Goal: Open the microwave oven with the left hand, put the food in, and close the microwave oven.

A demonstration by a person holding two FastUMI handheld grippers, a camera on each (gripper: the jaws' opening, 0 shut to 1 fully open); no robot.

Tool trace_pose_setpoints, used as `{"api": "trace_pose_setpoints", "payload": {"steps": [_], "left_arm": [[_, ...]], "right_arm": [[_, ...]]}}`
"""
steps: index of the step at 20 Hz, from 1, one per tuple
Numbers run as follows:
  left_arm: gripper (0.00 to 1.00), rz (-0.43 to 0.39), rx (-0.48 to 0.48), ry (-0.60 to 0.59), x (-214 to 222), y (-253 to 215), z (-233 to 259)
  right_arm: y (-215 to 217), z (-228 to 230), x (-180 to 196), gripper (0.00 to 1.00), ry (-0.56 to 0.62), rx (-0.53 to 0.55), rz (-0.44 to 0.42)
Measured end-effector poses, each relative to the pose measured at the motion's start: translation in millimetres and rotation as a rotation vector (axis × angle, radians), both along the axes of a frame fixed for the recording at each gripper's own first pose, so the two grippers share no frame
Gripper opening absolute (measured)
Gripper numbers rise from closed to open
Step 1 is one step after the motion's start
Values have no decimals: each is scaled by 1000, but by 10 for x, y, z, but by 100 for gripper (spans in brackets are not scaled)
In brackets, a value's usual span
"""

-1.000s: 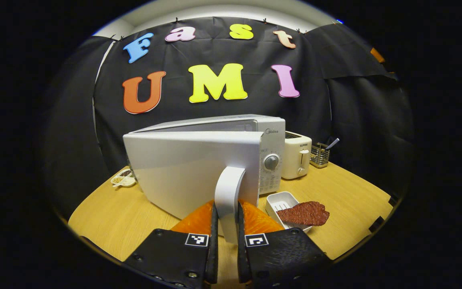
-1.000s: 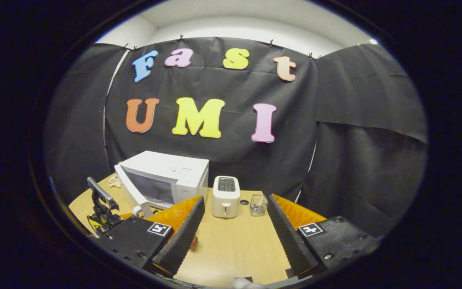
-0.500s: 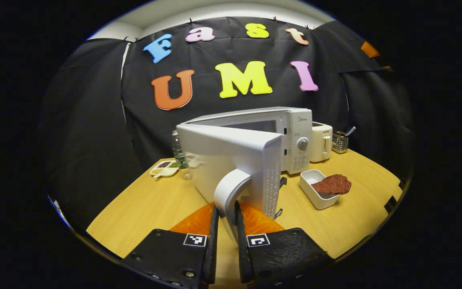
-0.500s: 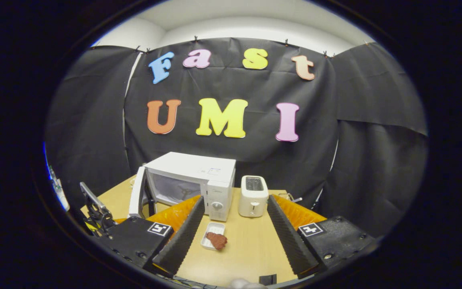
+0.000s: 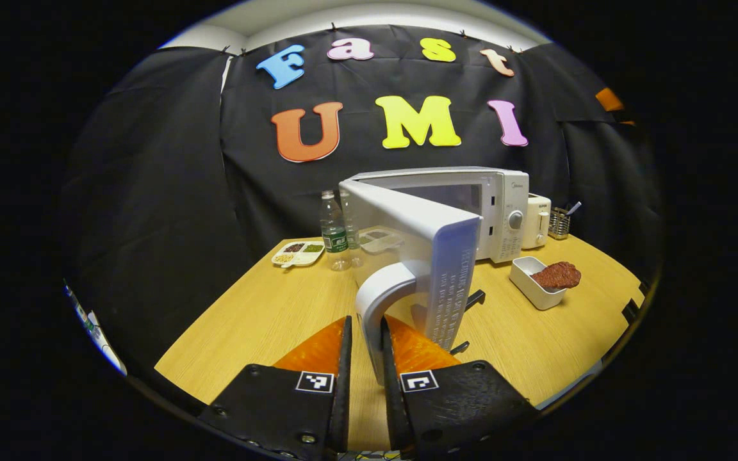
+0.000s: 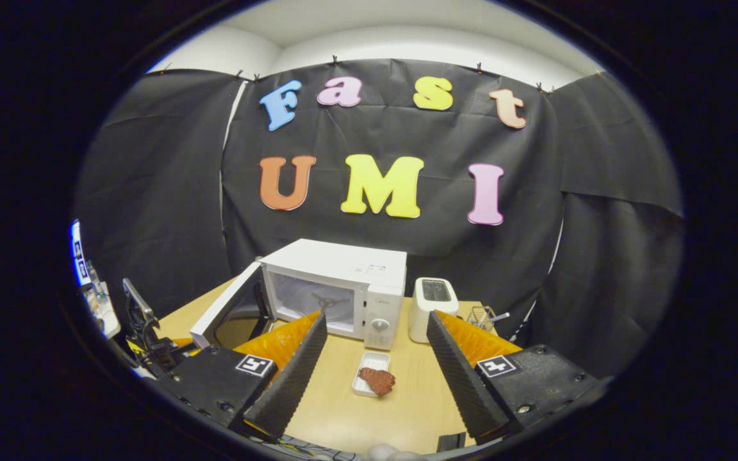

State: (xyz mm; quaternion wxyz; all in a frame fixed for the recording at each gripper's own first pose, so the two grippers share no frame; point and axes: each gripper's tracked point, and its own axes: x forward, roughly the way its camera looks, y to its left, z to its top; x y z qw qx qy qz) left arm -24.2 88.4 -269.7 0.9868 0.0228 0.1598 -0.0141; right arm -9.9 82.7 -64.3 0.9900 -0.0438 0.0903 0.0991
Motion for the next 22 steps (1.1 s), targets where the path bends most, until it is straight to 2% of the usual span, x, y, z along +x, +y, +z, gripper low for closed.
{"api": "trace_pose_setpoints", "payload": {"steps": [1, 6, 9, 10, 11, 12, 13, 14, 15, 16, 19, 20, 21, 22], "left_arm": [[24, 5, -16, 9, -22, 75, -7], [26, -14, -74, 38, -58, 327, -31], [34, -10, -78, 42, -76, 441, -18], [48, -11, -79, 41, -66, 476, -13], [48, -4, -76, 37, -73, 518, -7], [68, 0, -73, 30, -73, 548, 5], [77, 0, -68, 25, -84, 563, 6], [98, 2, -50, 25, -66, 568, -5], [97, 5, -33, 20, -89, 593, 21], [96, 9, -23, 21, -108, 632, 24], [96, 50, 36, 12, -187, 836, 51], [95, 73, 52, 12, -208, 948, 52], [95, 85, 41, 29, -245, 1009, 42], [96, 95, 31, 30, -277, 1053, 70]], "right_arm": [[54, -11, 5, 100, 3, 0, 10], [219, -60, -18, 100, 13, -9, 44], [242, -128, -9, 100, 28, -7, 50], [243, -144, -9, 100, 31, -4, 50], [242, -166, -4, 94, 37, -1, 49], [246, -181, 0, 100, 41, 2, 48], [248, -209, 7, 100, 46, 4, 46], [249, -222, 2, 100, 50, 4, 45], [255, -245, 4, 100, 55, 3, 46], [265, -251, 2, 94, 57, 3, 47], [256, -297, 25, 94, 56, 4, 46], [249, -321, 47, 100, 58, 4, 42], [236, -368, 65, 94, 60, 6, 42], [223, -427, 91, 94, 62, 9, 42]]}}
